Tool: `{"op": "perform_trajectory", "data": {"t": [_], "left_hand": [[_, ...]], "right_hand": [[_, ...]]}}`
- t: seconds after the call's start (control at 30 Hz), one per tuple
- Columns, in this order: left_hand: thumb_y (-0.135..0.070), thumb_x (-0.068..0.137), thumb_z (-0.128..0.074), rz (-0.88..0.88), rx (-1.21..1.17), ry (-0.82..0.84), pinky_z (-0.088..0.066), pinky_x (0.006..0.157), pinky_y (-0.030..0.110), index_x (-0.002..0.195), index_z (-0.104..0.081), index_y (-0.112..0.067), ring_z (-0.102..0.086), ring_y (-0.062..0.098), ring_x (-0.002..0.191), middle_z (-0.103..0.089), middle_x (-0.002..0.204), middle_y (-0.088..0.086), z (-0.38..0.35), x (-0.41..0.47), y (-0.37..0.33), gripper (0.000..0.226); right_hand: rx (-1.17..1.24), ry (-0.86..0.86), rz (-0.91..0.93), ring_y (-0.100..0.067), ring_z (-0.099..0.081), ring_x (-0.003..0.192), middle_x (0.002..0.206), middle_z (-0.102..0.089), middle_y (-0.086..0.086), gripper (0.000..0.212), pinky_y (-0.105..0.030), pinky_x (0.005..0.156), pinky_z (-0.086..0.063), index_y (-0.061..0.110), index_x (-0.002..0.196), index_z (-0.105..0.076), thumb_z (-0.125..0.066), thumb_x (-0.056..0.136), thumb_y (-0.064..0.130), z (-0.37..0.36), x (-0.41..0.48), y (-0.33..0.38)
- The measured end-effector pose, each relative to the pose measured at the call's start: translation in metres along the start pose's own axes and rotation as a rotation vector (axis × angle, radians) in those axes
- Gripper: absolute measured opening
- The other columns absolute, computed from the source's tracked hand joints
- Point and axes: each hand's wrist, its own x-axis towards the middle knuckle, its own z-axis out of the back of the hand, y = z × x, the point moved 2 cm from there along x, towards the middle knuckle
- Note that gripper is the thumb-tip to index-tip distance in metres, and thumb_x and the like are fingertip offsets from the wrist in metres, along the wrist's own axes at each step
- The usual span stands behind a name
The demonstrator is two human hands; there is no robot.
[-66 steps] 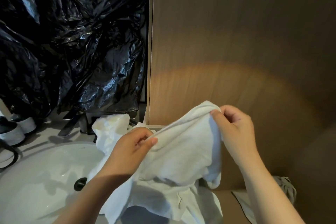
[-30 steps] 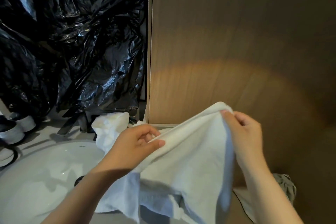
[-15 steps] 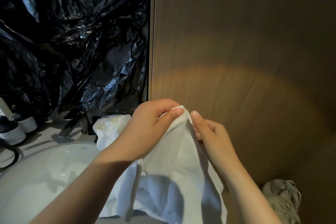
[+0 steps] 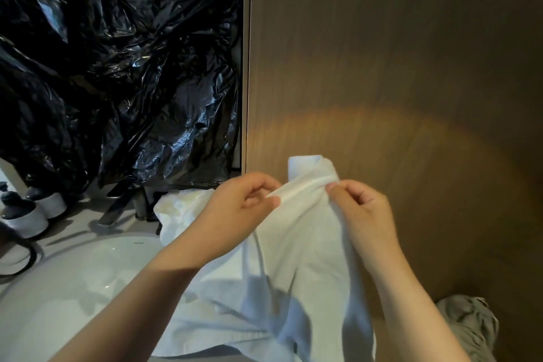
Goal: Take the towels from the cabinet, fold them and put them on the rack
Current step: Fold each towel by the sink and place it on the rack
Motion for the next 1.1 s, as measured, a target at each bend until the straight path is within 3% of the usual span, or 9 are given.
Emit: {"op": "perform_trajectory", "data": {"t": [0.13, 0.2, 0.33, 0.5, 0.63, 0.73, 0.8, 0.93, 1.1], "left_hand": [[-0.011, 0.089, -0.064, 0.078, 0.210, 0.002, -0.042, 0.059, 0.012, 0.082, -0.070, -0.020, -0.055, 0.001, 0.061, -0.065, 0.072, -0.005, 0.011, -0.016, 0.025, 0.013], [-0.011, 0.090, -0.064, 0.122, 0.209, -0.009, -0.046, 0.064, 0.026, 0.080, -0.069, -0.016, -0.057, 0.010, 0.062, -0.064, 0.073, 0.003, 0.014, -0.019, 0.031, 0.012], [-0.015, 0.093, -0.061, 0.104, 0.055, -0.167, -0.046, 0.061, 0.025, 0.080, -0.068, -0.011, -0.055, 0.008, 0.056, -0.062, 0.063, 0.004, 0.017, -0.015, 0.021, 0.015], [-0.018, 0.097, -0.055, 0.035, -0.194, -0.340, -0.039, 0.062, 0.037, 0.085, -0.066, -0.009, -0.045, 0.023, 0.064, -0.052, 0.077, 0.034, 0.028, -0.010, 0.005, 0.019], [-0.020, 0.092, -0.060, 0.024, 0.012, -0.392, -0.037, 0.050, 0.018, 0.076, -0.066, -0.023, -0.045, 0.011, 0.053, -0.058, 0.064, 0.008, 0.026, -0.012, 0.017, 0.017], [-0.023, 0.088, -0.068, 0.040, 0.094, -0.359, -0.039, 0.056, 0.009, 0.073, -0.064, -0.026, -0.055, 0.007, 0.063, -0.065, 0.074, -0.009, 0.015, -0.019, 0.031, 0.016], [-0.023, 0.086, -0.070, 0.058, 0.106, -0.330, -0.041, 0.059, 0.011, 0.072, -0.064, -0.027, -0.056, 0.011, 0.067, -0.065, 0.076, -0.012, 0.005, -0.022, 0.043, 0.016], [-0.024, 0.085, -0.071, 0.094, 0.118, -0.261, -0.040, 0.058, 0.018, 0.073, -0.064, -0.028, -0.052, 0.014, 0.062, -0.064, 0.072, -0.013, -0.013, -0.027, 0.059, 0.015], [-0.022, 0.087, -0.070, 0.094, 0.105, -0.166, -0.036, 0.053, 0.017, 0.076, -0.064, -0.026, -0.043, 0.010, 0.052, -0.061, 0.066, -0.010, -0.031, -0.032, 0.065, 0.013]], "right_hand": [[0.102, -0.195, -0.104, -0.011, -0.041, 0.056, 0.059, -0.045, -0.001, 0.033, -0.025, 0.054, -0.033, 0.012, 0.060, -0.059, -0.066, 0.089, 0.026, 0.024, 0.017, 0.011], [0.080, -0.259, -0.128, -0.007, -0.044, 0.052, 0.060, -0.045, -0.002, 0.037, -0.024, 0.050, -0.036, 0.009, 0.063, -0.058, -0.065, 0.088, 0.035, 0.033, 0.023, 0.018], [-0.062, -0.196, -0.082, -0.006, -0.035, 0.044, 0.046, -0.035, 0.008, 0.048, -0.026, 0.045, -0.032, 0.021, 0.047, -0.046, -0.064, 0.089, 0.037, 0.025, 0.026, 0.022], [-0.418, -0.091, -0.038, -0.015, -0.033, 0.044, 0.042, -0.035, -0.002, 0.054, -0.032, 0.048, -0.028, 0.000, 0.053, -0.043, -0.065, 0.085, 0.038, 0.014, 0.025, -0.007], [-0.533, -0.010, -0.198, -0.017, -0.041, 0.050, 0.049, -0.047, -0.009, 0.051, -0.033, 0.054, -0.035, -0.005, 0.056, -0.054, -0.068, 0.088, 0.032, 0.002, 0.019, -0.032], [-0.215, 0.171, -0.302, -0.026, -0.059, 0.060, 0.072, -0.069, -0.021, 0.030, -0.036, 0.066, -0.050, -0.001, 0.075, -0.071, -0.064, 0.094, 0.021, -0.005, 0.007, -0.043], [-0.106, 0.226, -0.328, -0.026, -0.070, 0.079, 0.091, -0.075, -0.012, 0.018, -0.036, 0.080, -0.057, 0.014, 0.098, -0.078, -0.060, 0.095, 0.009, 0.001, -0.004, -0.047], [-0.468, 0.167, -0.132, -0.004, -0.068, 0.077, 0.076, -0.072, 0.017, 0.039, -0.018, 0.071, -0.053, 0.042, 0.088, -0.071, -0.065, 0.089, 0.003, 0.029, -0.015, -0.055], [-0.768, 0.144, 0.057, -0.005, -0.052, 0.078, 0.078, -0.056, 0.011, 0.010, -0.018, 0.066, -0.039, 0.028, 0.078, -0.077, -0.077, 0.083, 0.020, 0.050, -0.020, -0.057]]}}
